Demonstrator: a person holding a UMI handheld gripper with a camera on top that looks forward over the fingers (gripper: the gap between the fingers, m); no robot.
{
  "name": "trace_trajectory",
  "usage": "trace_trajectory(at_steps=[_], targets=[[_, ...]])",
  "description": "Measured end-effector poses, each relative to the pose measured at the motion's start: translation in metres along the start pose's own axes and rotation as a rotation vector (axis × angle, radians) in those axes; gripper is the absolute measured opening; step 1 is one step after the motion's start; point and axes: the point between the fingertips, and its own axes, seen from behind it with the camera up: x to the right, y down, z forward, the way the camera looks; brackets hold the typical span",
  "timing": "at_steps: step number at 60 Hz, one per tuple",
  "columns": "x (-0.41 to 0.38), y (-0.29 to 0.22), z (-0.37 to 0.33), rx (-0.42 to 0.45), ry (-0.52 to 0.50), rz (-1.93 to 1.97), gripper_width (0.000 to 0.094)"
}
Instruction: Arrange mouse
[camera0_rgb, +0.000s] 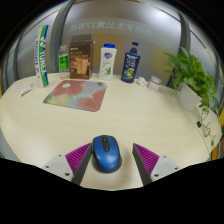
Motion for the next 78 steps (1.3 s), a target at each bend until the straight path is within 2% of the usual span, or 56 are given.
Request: trace_trajectory(at_steps=[9, 12, 24, 31, 37, 47, 52, 58, 64, 70, 78], targets=[[-0.004, -0.005, 0.011, -0.013, -0.08, 0.097, 0.0612], [-0.003, -0.005, 0.012, -0.007, -0.08, 0.076, 0.048], [-0.003, -0.003, 0.011, -0.034, -0.065, 0.067, 0.038], [0.008, -0.01, 0.008, -0.039, -0.017, 0.059, 0.0366], [0.028, -0.044, -0.001, 0.002, 0.029, 0.096, 0.0368], [0.053, -0.164, -0.013, 0.178, 0.068, 0.142, 0.0368], [0.035, -0.23, -0.009, 0.261, 0.04, 0.132, 0.0369], [-0.018, -0.282, 0.011, 0.311, -0.039, 0.122, 0.0368], [-0.078, -0.29, 0.051, 0.271, -0.117, 0.102, 0.0365], [-0.124, -0.26, 0.105, 0.177, -0.148, 0.092, 0.0366], [-0.149, -0.215, 0.158, 0.072, -0.136, 0.067, 0.0385]])
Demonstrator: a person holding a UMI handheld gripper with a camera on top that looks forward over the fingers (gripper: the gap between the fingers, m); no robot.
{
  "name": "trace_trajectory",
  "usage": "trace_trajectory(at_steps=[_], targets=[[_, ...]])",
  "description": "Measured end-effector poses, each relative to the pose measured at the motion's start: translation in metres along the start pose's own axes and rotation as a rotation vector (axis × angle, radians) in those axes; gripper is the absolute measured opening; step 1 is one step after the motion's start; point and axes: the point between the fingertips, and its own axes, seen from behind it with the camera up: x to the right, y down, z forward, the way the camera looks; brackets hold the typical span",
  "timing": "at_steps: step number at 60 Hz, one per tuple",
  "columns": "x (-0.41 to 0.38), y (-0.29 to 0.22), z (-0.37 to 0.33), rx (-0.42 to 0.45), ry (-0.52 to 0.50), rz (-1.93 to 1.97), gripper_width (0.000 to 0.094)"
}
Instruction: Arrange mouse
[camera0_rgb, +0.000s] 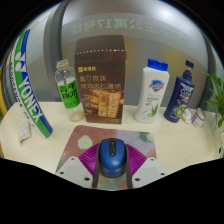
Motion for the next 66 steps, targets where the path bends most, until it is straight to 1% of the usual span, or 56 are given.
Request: trace_trajectory(at_steps=[6, 10, 12, 16, 17, 20, 25, 33, 38, 44, 54, 66], targets=[[-0.001, 0.018, 0.013, -0.039, 0.012, 0.002, 0.0438], [-0.001, 0.018, 0.013, -0.032, 0.016, -0.01, 0.0496], [-0.002, 0.017, 0.01, -0.034, 0.018, -0.011, 0.0575], [-0.006, 0.014, -0.001, -0.035, 0.008, -0.015, 0.0828], [-0.006, 0.013, -0.005, -0.034, 0.006, -0.017, 0.0867], [-0.006, 0.008, -0.021, -0.026, 0.015, -0.024, 0.0837], [-0.008, -0.002, -0.053, 0.003, 0.029, -0.038, 0.0864], [-0.017, -0.007, -0.116, 0.039, 0.044, -0.038, 0.0867], [-0.022, -0.006, -0.158, 0.066, 0.063, -0.045, 0.0851], [-0.029, 0.001, -0.207, 0.096, 0.084, -0.048, 0.0853], [-0.038, 0.02, -0.274, 0.122, 0.12, -0.033, 0.0851], [-0.046, 0.042, -0.315, 0.122, 0.132, -0.035, 0.0849]])
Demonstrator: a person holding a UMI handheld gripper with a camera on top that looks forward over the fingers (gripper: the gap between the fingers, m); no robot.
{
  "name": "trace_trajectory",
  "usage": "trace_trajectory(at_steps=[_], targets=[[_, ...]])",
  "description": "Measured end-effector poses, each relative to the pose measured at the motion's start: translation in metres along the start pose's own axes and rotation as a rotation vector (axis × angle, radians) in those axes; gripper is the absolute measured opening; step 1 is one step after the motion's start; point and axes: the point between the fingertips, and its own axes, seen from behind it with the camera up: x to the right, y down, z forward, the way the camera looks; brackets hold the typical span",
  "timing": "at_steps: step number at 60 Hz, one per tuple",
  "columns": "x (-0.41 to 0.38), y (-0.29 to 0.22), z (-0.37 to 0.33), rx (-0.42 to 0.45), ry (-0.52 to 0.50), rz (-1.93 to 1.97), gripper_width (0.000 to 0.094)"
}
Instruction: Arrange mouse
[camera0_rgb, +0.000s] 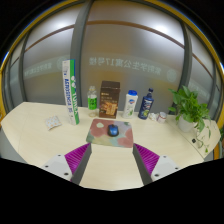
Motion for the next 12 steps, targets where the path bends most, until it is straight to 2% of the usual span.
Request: trace_trajectory(at_steps=[12], targets=[[-0.004, 0.008, -0.017, -0.007, 0.009, -0.002, 0.085]])
